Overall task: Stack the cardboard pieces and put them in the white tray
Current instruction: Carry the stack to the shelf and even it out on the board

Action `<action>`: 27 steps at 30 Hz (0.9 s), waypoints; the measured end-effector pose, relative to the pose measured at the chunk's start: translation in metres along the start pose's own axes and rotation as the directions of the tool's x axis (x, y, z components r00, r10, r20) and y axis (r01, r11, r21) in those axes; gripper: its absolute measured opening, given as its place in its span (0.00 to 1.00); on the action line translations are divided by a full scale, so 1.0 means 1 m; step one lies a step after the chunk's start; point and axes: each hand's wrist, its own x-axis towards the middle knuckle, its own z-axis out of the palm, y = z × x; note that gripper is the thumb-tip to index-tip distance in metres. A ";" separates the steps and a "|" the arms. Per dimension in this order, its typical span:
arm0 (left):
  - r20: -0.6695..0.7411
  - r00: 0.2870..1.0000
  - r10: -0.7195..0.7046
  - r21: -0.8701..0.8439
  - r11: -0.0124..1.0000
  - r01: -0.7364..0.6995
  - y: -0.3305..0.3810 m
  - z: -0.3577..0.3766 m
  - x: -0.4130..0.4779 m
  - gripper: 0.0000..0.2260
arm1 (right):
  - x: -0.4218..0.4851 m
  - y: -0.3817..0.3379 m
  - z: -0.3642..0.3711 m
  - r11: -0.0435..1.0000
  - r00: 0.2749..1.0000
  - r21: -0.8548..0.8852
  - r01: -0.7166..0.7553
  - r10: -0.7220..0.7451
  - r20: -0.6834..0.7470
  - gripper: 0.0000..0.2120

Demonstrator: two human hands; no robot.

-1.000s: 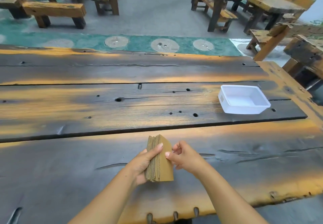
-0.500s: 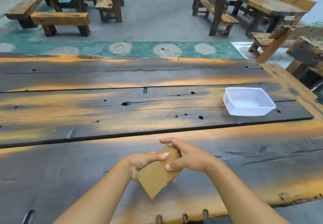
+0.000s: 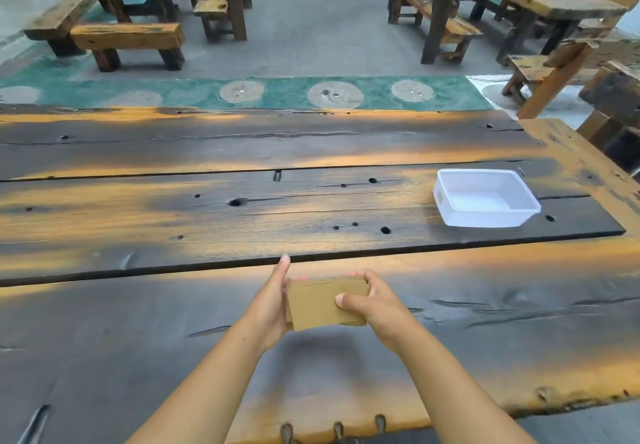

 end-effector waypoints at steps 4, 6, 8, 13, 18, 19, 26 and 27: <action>-0.242 0.940 0.241 0.043 0.970 -0.238 -0.014 0.029 -0.011 0.21 | 0.005 -0.002 -0.001 1.000 1.000 0.020 0.011 -0.011 -0.020 0.22; -0.324 0.911 0.256 0.033 0.965 -0.260 -0.015 0.035 -0.012 0.14 | 0.006 -0.001 0.002 0.999 1.000 0.036 0.026 -0.026 0.009 0.21; -0.371 0.897 0.240 0.034 0.969 -0.245 -0.012 0.039 -0.011 0.10 | 0.005 0.001 0.007 0.999 0.999 0.033 0.043 -0.043 -0.011 0.20; -0.372 0.882 0.290 0.131 0.957 -0.259 -0.009 0.051 0.000 0.07 | -0.001 0.009 0.014 0.999 0.980 -0.007 0.054 -0.054 -0.192 0.20; -0.287 0.895 0.342 0.346 0.908 -0.236 -0.009 0.081 0.013 0.08 | -0.015 0.012 -0.020 0.999 0.968 -0.023 0.022 -0.027 -0.251 0.24; -0.246 0.898 0.365 0.394 0.884 -0.252 -0.008 0.093 0.015 0.09 | -0.020 0.012 -0.029 0.999 0.957 0.011 0.035 -0.030 -0.290 0.24; 0.105 0.908 0.406 0.461 0.789 -0.406 -0.017 0.208 0.009 0.18 | -0.072 -0.001 -0.123 0.951 0.834 0.196 0.239 -0.098 -0.543 0.23; 0.184 0.905 0.384 0.463 0.778 -0.425 -0.023 0.227 0.008 0.19 | -0.082 -0.001 -0.143 0.938 0.817 0.215 0.273 -0.107 -0.567 0.20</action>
